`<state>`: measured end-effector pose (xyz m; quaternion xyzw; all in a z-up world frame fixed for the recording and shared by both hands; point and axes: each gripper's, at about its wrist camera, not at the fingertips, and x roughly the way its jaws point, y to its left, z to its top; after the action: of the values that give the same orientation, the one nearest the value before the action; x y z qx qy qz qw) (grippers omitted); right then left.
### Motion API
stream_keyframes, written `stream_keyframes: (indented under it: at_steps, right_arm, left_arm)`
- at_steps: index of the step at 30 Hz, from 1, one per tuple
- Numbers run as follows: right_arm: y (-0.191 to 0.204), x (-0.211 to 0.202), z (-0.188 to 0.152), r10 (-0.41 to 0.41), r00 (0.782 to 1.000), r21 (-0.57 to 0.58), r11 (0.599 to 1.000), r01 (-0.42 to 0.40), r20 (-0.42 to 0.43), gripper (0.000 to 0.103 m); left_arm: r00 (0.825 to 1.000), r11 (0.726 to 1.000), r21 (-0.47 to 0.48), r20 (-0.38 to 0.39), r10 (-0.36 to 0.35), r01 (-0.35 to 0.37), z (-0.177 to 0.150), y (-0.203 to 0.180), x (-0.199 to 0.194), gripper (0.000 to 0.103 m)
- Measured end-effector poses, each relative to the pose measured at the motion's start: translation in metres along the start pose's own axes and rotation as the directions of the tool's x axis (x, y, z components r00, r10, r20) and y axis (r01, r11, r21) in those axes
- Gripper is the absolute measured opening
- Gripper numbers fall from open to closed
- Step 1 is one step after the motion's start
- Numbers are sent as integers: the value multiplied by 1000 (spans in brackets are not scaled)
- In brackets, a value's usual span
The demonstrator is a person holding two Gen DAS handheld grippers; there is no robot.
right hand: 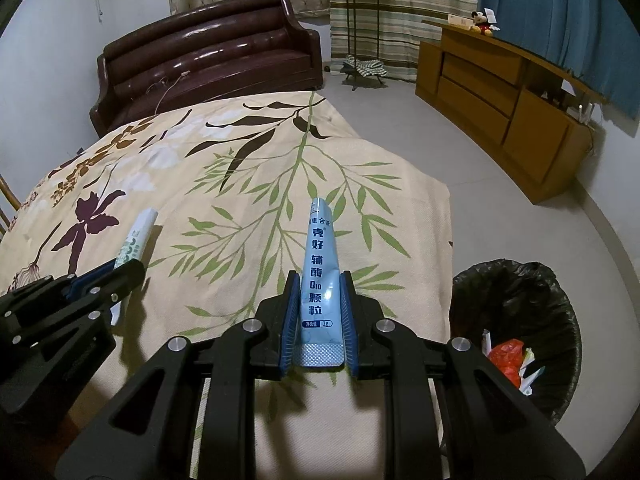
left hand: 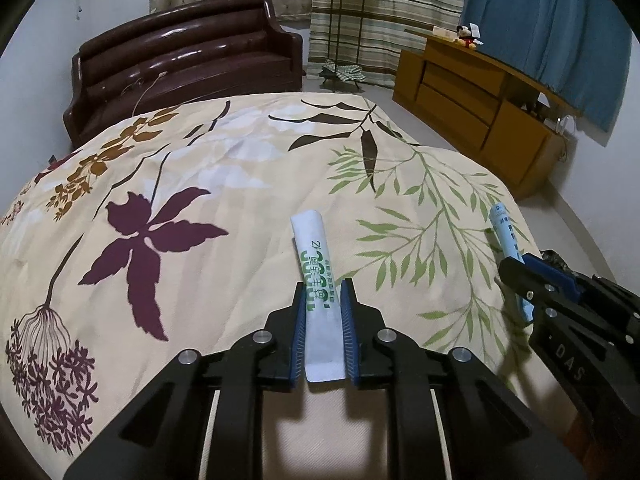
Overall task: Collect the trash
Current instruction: 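Carry both tubes over the black bin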
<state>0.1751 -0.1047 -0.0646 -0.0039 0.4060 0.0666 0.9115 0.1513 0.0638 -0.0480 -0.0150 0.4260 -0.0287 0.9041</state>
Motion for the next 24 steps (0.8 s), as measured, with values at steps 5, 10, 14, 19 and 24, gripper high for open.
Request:
stream_keyframes:
  at_steps: [5,10,14,19,24]
  right_arm:
    - [5,-4,-2,3,1000,-5,1000,-3,2,20]
    - [8,-11,-4,4,1000,-7,1000,-4,7,20]
    - [10,-17,-8,4,1000,-7,1000,-4,10,20]
    - [9,-26,-14,-1,1000,-2,1000,1,15,20]
    - [3,-38,-21,-11,1000,10,1000,10,25,20]
  left_arm:
    - [1000,1000,-10,7,4,-4,-4,6,-7,18]
    - [1000,1000,-20,21,10,-9,-8,12,-16,18]
    - [999,1000,-21,30,14,-14,-13,14,-22,18]
    - [999,1000,-19,49,15,-14,-17,14,-33,18]
    - [998,1000,-9,68,6,-6,-23,9,-46,18]
